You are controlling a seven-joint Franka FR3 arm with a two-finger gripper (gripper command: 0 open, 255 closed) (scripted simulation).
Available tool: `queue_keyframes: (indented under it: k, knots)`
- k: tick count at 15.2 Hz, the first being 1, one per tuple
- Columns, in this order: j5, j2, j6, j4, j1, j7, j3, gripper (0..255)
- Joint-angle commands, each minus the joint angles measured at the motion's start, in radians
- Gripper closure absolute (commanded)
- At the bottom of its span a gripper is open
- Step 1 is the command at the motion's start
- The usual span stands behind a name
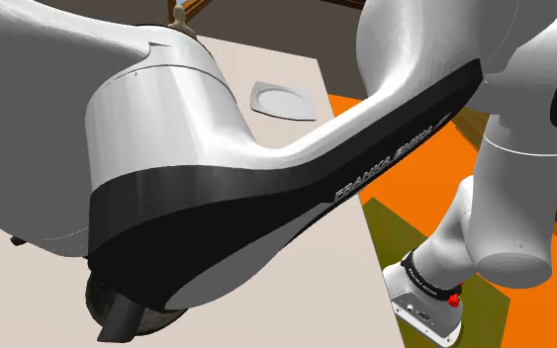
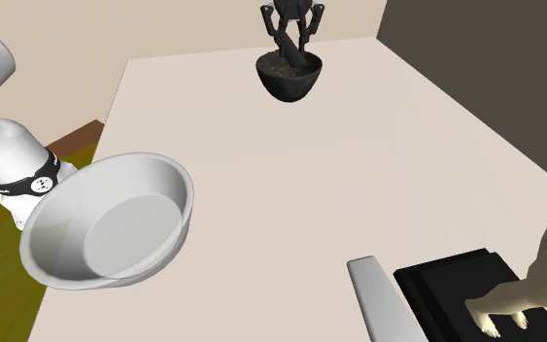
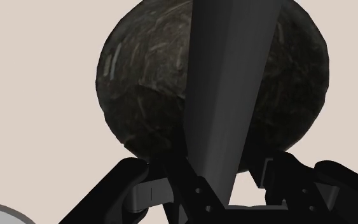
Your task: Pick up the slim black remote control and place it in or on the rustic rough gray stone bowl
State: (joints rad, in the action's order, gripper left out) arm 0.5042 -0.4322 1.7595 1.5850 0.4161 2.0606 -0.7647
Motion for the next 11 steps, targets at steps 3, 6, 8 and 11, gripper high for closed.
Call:
queue_keyframes:
  k: [3, 6, 8, 11]
  knots:
    - [0.013, -0.012, 0.045, 0.039, -0.002, 0.017, 0.006, 255]
    - [0.013, -0.012, 0.045, 0.039, -0.002, 0.017, 0.006, 255]
    - [0.013, -0.012, 0.045, 0.039, -0.002, 0.017, 0.006, 255]
    - [0.013, -0.012, 0.045, 0.039, -0.002, 0.017, 0.006, 0]
